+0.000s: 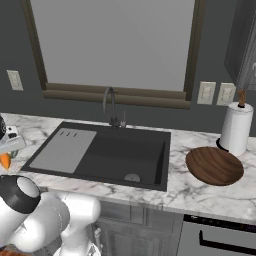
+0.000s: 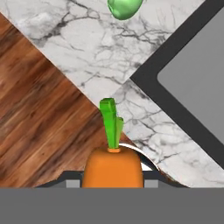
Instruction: Remove the corn and carrot from the sink. Then move the bowl and cup from the counter to the sink for washing.
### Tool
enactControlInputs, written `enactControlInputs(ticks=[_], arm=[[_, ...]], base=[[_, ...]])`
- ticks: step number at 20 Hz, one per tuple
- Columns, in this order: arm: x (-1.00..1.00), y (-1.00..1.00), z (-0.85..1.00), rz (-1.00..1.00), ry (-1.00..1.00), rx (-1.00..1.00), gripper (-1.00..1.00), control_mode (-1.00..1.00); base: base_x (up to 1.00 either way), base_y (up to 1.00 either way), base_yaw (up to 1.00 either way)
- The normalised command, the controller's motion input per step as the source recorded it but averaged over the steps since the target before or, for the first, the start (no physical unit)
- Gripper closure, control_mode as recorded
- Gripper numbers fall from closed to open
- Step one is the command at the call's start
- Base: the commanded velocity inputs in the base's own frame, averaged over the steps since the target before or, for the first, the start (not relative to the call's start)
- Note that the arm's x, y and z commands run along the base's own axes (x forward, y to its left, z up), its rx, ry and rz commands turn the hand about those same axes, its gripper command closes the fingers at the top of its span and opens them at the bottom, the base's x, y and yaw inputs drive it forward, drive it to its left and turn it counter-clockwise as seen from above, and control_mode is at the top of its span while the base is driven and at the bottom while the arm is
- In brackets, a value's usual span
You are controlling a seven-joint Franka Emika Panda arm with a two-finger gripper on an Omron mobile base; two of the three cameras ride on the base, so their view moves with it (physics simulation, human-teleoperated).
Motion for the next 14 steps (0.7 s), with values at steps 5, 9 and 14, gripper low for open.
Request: enactControlInputs(ticks=[5,9,14], arm=[[0.18,0.57,0.0,0.0,0.0,0.0,1.0,-1.0],[0.22,0.52,0.0,0.0,0.0,0.0,1.0,-1.0],[0.24,0.51,0.0,-0.01,0.0,0.0,1.0,-1.0]], base=[[0.0,0.0,0.0],[0.0,0.0,0.0],[0.0,0.0,0.0]])
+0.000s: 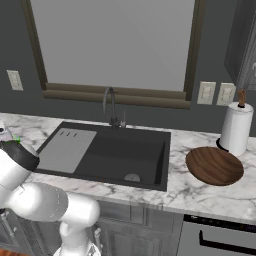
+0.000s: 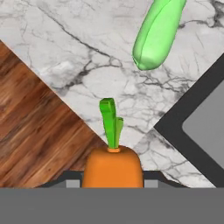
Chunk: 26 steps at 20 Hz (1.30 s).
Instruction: Remove the corn and carrot from the sink. Then move the bowl and cup from the counter to the sink for washing.
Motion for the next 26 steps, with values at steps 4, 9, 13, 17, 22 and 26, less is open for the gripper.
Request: enactControlInputs(ticks=[4,9,13,17,22,26], arm=[[0.32,0.45,0.0,0.0,0.0,0.0,1.0,-1.0],[0.33,0.45,-0.02,0.0,0.0,0.0,1.0,-1.0],[0.29,0.41,-0.02,0.0,0.0,0.0,1.0,-1.0],[0.26,0.44,-0.06,0.0,0.0,0.0,1.0,-1.0],[0.25,0.3,-0.15,0.0,0.0,0.0,1.0,-1.0],[0.23,0.25,-0.23,-0.04,0.0,-0.03,1.0,-1.0]], base=[[0.0,0.0,0.0],[0.0,0.0,0.0],[0.0,0.0,0.0],[0.0,0.0,0.0],[0.0,0.0,0.0],[0.0,0.0,0.0]])
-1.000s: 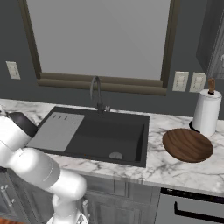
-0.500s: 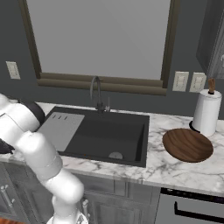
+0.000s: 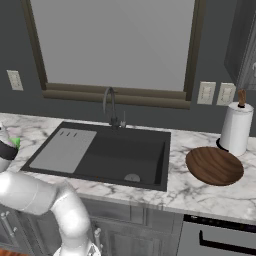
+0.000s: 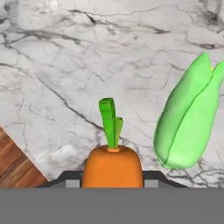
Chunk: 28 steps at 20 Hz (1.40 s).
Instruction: Remove the corn and carrot from the sink. Then move the bowl and cup from the counter to the sink for washing.
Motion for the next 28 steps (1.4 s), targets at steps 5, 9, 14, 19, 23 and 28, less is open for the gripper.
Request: enactControlInputs(ticks=[5,9,14,19,23,28], arm=[[0.28,0.27,-0.12,-0.02,0.03,-0.08,1.0,-1.0],[0.17,0.25,-0.16,-0.02,0.16,-0.07,1.0,-1.0],[0.1,0.09,-0.21,0.0,0.17,-0.02,1.0,-1.0],[0.07,0.1,-0.27,0.0,0.13,0.0,1.0,-1.0],[0.03,0.16,-0.26,0.0,0.04,-0.01,1.0,-1.0],[0.0,0.19,-0.27,0.0,0.0,-0.04,1.0,-1.0]], base=[[0.0,0.0,0.0],[0.0,0.0,0.0],[0.0,0.0,0.0],[0.0,0.0,0.0],[0.0,0.0,0.0],[0.0,0.0,0.0]])
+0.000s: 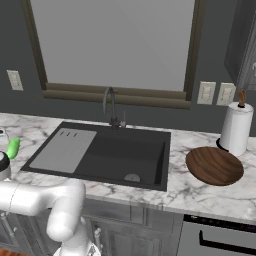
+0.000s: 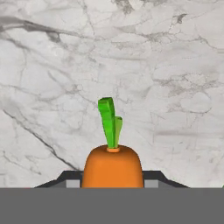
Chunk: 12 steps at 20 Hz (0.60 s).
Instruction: Remove the corn and carrot from the sink. Then move the bowl and cup from the counter to the sink for washing.
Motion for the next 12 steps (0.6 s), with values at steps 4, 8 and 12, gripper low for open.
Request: enactControlInputs(ticks=[4,8,12], arm=[[0.0,0.17,-0.29,-0.01,-0.02,-0.06,1.0,-1.0],[0.02,0.1,-0.27,-0.04,0.0,-0.07,1.0,-1.0],[0.04,0.01,-0.27,-0.06,0.0,-0.09,1.0,-1.0]], base=[[0.0,0.0,0.0],[0.0,0.0,0.0],[0.0,0.0,0.0]])
